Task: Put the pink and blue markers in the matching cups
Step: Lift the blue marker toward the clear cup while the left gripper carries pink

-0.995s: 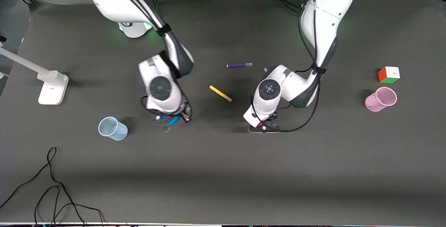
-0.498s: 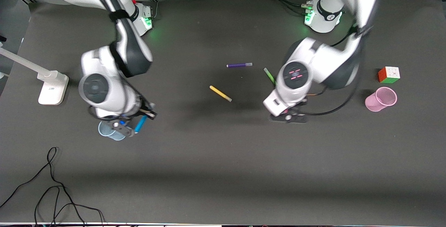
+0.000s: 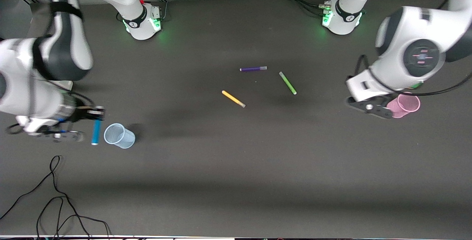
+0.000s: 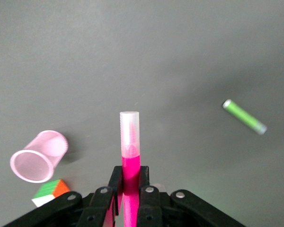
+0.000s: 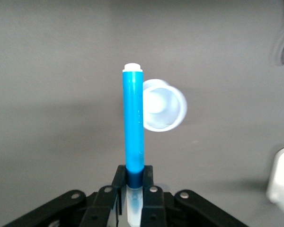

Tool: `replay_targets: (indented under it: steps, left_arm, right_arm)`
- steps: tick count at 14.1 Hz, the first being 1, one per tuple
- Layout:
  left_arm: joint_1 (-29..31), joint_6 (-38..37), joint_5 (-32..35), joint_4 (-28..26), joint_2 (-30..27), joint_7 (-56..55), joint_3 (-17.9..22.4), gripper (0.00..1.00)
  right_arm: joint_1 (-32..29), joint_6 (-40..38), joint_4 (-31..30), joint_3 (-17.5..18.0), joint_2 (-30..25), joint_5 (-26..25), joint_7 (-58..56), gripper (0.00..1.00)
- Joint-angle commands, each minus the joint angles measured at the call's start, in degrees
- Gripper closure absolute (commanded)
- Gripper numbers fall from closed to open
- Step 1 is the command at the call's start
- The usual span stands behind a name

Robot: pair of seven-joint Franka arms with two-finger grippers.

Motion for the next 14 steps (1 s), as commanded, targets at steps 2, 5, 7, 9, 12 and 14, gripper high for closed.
replay_targets:
  steps: [2,5,7,9,12,14]
  left_arm:
    - [8.5,10.3,-1.0,-10.0,-4.5,22.4,-0.5,1.00]
    - [16.0,21.7,-8.7,-17.0,-4.6,42.6,-0.4,1.00]
    - [21.4,24.5,-15.0,-18.2,-2.3,57.2,-0.4,1.00]
    - [25.3,25.1,-18.8,-18.1,-0.6,67.8,-0.4,1.00]
    - [28.8,25.3,-26.0,-17.6,2.9,84.8,-0.4,1.00]
    - [30.4,25.3,-31.0,-17.4,5.5,93.4,-0.4,1.00]
  right_arm:
    - [0.4,-3.0,-0.1,-5.3,-0.7,0.5,-14.0,0.90]
    - [0.0,-6.8,2.7,-5.8,0.5,0.9,-15.1,0.90]
    - [-2.1,-12.9,7.9,-5.7,4.9,5.0,-15.2,0.90]
    - [-4.3,-18.6,13.9,-5.4,10.2,7.5,-15.2,0.90]
    - [-7.5,-24.8,19.9,-5.0,16.8,12.2,-15.2,0.90]
    - [-8.2,-26.3,22.0,-4.9,20.1,14.4,-15.2,0.90]
